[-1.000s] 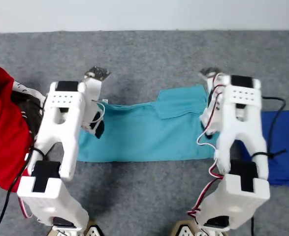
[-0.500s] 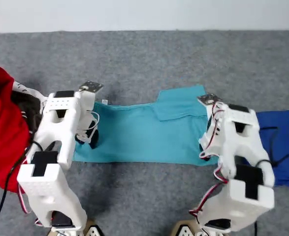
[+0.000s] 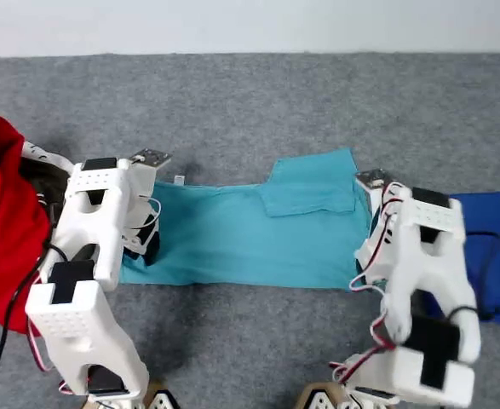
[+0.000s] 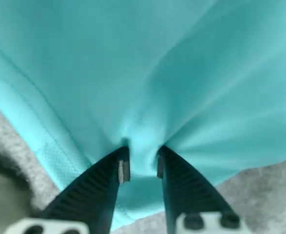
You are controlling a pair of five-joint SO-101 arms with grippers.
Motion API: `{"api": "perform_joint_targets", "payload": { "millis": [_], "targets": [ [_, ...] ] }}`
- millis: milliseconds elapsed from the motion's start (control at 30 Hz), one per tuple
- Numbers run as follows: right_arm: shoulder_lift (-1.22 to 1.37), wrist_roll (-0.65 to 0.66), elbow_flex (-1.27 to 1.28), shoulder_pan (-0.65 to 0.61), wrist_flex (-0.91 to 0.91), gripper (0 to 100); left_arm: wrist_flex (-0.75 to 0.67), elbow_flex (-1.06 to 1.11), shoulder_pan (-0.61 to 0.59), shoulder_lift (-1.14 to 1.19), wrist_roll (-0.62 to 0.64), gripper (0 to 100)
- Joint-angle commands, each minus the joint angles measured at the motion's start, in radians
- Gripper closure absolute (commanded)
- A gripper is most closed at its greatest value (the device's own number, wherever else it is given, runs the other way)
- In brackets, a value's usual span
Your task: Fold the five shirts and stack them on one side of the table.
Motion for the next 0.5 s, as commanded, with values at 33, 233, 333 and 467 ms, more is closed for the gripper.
{"api": "perform_joint_targets", "payload": {
  "millis": [33,233,333,467],
  "targets": [
    [-0.13,0.089,0.087,0.064,0.027,80.1,0.015,0.007,-0.025,-0.005,-0.015,91],
    [-0.269,0.23,0.259,0.214,0.027,80.1,0.044,0.022,-0.025,-0.005,-0.018,91],
    [-0.371,0.262,0.307,0.245,0.027,80.1,0.058,0.038,-0.023,-0.005,-0.02,91],
    [-0.503,0.241,0.29,0.231,0.036,80.1,0.057,0.028,-0.018,-0.037,-0.02,91]
  ]
}}
